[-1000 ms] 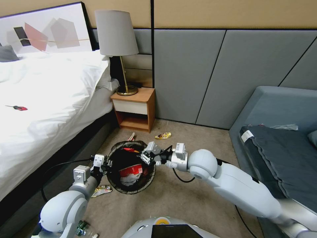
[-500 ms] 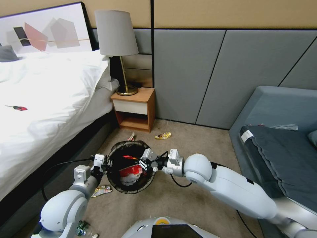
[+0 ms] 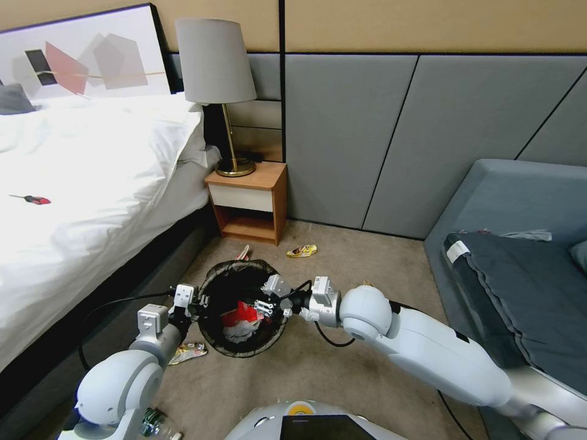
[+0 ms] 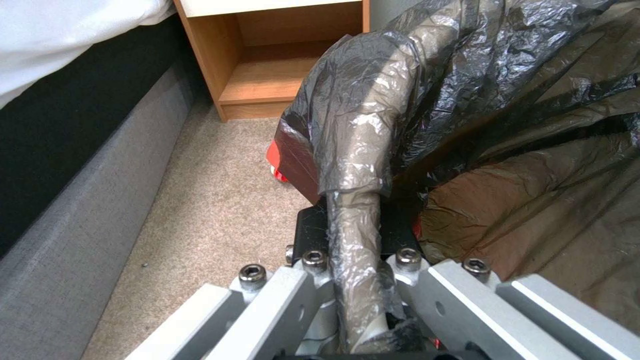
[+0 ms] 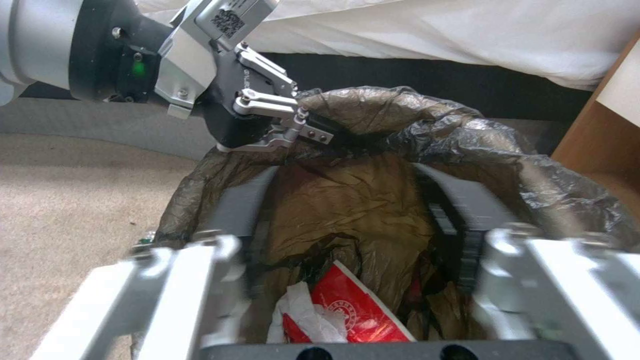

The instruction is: Pick up the trash bin, then pick up the garbage from the floor and place it into the trash bin.

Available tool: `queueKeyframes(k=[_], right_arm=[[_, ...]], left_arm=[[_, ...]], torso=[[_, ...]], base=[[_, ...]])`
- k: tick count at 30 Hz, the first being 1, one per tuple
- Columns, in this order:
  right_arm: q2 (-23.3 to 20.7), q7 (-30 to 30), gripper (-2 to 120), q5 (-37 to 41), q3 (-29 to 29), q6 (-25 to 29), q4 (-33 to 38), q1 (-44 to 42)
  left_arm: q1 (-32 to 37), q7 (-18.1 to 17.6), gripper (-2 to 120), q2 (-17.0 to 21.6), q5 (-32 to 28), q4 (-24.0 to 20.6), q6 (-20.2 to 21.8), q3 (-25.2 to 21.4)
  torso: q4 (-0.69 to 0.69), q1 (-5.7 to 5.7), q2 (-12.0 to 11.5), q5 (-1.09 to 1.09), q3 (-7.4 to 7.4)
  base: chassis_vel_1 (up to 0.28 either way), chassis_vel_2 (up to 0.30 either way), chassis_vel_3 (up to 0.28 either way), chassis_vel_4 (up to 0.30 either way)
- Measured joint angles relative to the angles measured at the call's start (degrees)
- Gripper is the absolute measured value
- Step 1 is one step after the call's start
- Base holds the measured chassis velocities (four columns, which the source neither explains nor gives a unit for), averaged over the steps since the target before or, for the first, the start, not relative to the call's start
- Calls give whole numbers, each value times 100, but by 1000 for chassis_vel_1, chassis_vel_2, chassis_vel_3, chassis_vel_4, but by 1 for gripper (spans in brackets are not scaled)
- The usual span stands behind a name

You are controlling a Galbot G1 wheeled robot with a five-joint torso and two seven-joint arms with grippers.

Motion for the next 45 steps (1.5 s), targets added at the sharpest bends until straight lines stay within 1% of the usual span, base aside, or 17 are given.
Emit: queueKeyframes(k=[1, 3, 4, 6, 8, 13, 19, 25, 28, 29, 33, 34, 36, 38, 41, 42, 45], right_arm=[[1, 2, 63, 1, 3, 0, -1, 0], [1, 3, 65, 1, 5, 0, -1, -1], [5, 13, 73, 4, 10, 0, -6, -2], [7, 20, 76, 9, 12, 2, -10, -3], [11, 29, 90, 24, 22, 12, -25, -12], [17, 49, 99, 37, 50, 23, -28, -23], [36, 146, 100, 117, 169, 31, 5, -32], [30, 459, 100, 315, 569, 104, 156, -199], [-48, 828, 100, 512, 868, 397, 270, -448], [-48, 828, 100, 512, 868, 397, 270, -448], [-163, 1210, 100, 548, 1247, 934, 286, -939], [-163, 1210, 100, 548, 1247, 934, 286, -939], [-232, 1325, 100, 534, 1559, 1249, 285, -1395], [-276, 1388, 100, 485, 1724, 1422, 296, -1614], [-334, 1686, 100, 229, 2071, 1887, 338, -2163], [-334, 1686, 100, 229, 2071, 1887, 338, -2163], [-248, 2074, 100, -82, 2259, 2124, 342, -2526]], left_arm=[[-4, 4, 1, 2, 0, 2, 0, 2], [-6, 6, 1, 2, 0, 3, 0, 3], [-16, 13, 1, 5, 1, 8, 1, 7], [-20, 15, 1, 6, 0, 12, 2, 8], [-26, 18, 1, 8, 1, 22, 2, 9], [-32, 20, 1, 9, 1, 31, 2, 10], [-54, 20, 1, 5, 11, 50, 0, 21], [-56, 20, 1, -1, 28, 59, -2, 22], [-66, 20, 1, -10, 28, 71, -6, 18], [-66, 20, 1, -10, 28, 71, -6, 18], [-91, 21, 1, -33, 34, 99, -15, 27], [-91, 21, 1, -33, 34, 99, -15, 27], [-100, 23, 1, -42, 41, 112, -18, 37], [-101, 23, 1, -45, 50, 124, -21, 37], [-104, 25, 1, -51, 72, 142, -25, 39], [-104, 25, 1, -51, 72, 142, -25, 39], [-101, 25, 1, -56, 75, 142, -27, 39]], torso=[[0, 0, 0, 0, 0], [0, 0, 0, 0, 0], [0, 0, 0, 0, 0], [0, 0, 0, 0, 0], [0, 0, 0, 0, 0], [0, 0, 0, 0, 0], [0, 0, 0, 0, 0], [1, 0, 0, 0, 0], [0, 0, 0, 0, 0], [0, 0, 0, 0, 0], [0, 0, 0, 1, 0], [0, 0, 0, 1, 0], [0, 0, 0, 1, 0], [-2, 0, 0, 1, 0], [-1, 0, 0, 1, 0], [-1, 0, 0, 1, 0], [1, 0, 0, 1, 0]], base=[[0, 0, 0, 0], [0, 0, 0, 0], [0, 0, 0, 0], [0, 0, 0, 0], [0, 0, 0, 0], [0, 0, 0, 0], [0, 0, 0, 0], [0, 0, 0, 0], [0, 0, 0, 0], [0, 0, 0, 0], [0, 0, 0, 0], [0, 0, 0, 0], [0, 0, 0, 0], [0, 0, 0, 0], [0, 0, 0, 0], [0, 0, 0, 0], [0, 0, 0, 0]])
